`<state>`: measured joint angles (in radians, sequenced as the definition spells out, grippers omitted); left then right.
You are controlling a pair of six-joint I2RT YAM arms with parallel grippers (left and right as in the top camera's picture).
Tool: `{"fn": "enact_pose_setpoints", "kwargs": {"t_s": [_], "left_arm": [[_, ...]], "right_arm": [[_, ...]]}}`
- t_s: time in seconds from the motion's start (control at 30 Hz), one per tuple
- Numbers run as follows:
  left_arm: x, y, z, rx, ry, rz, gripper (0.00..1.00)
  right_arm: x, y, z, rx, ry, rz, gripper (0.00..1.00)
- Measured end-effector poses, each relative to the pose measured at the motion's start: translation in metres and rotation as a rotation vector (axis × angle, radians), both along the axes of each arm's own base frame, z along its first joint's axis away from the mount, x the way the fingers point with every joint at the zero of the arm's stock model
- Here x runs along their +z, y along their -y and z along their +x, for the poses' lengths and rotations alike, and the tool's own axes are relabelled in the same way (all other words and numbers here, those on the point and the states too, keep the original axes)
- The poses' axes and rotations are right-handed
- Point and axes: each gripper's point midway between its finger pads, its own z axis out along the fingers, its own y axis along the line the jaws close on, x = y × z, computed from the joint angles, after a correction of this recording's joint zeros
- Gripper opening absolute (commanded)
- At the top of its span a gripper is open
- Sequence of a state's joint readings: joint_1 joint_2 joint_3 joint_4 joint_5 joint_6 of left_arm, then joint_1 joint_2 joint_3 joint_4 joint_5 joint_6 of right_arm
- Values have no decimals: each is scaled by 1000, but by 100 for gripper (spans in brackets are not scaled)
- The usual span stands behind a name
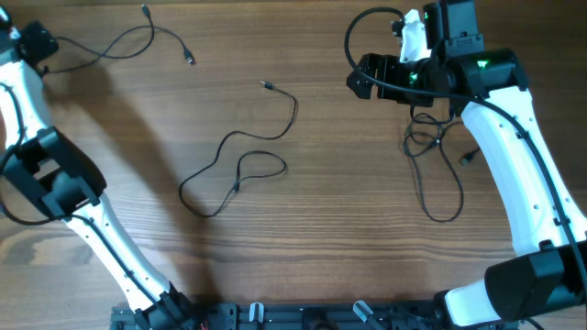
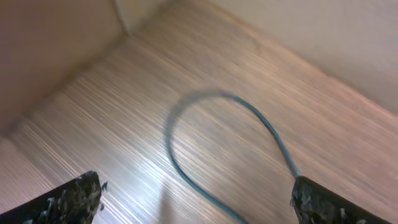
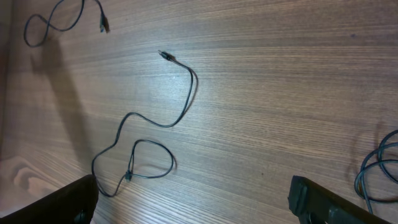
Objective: Untangle cables
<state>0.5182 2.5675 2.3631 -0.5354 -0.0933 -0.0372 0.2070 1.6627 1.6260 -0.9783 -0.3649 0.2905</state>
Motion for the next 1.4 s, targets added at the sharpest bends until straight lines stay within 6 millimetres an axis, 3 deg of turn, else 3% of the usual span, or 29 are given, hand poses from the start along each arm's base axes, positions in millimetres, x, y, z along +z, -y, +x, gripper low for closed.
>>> {"fn": "enact_pose_setpoints", "kwargs": {"t_s": [0.17,0.2,0.3,0.4,0.47,0.53,0.7,0.83,1.03,1.2,1.3,1.4], "left_arm": [[9,65,-2,-35,-56,-145,100],[35,94,2,-72,-33,-170,100],[86,162,-5,-168,-5,-297,100],[137,244,-34,-301,-28,-441,100],[151,292,-54,-379,-77,-517,100],[143,333,-79,-420,-193,-598,100],[99,396,-127,-453,-501,-653,100],[87,423,-162,-461,-669,-624,100],[90,432,-169,-475,-682,-613,100],[122,426,-185,-486,-616,-577,100],[147,416,-208,-480,-568,-522,100],[155,406,-235,-456,-573,-486,100]], "right_arm": [[0,0,0,0,0,0,100],[0,0,0,0,0,0,100],[0,0,0,0,0,0,100],[0,0,0,0,0,0,100],[0,0,0,0,0,0,100],[0,0,0,0,0,0,100],[0,0,0,0,0,0,100],[0,0,0,0,0,0,100],[0,0,0,0,0,0,100],[0,0,0,0,0,0,100],[0,0,0,0,0,0,100],[0,0,0,0,0,0,100]]}}
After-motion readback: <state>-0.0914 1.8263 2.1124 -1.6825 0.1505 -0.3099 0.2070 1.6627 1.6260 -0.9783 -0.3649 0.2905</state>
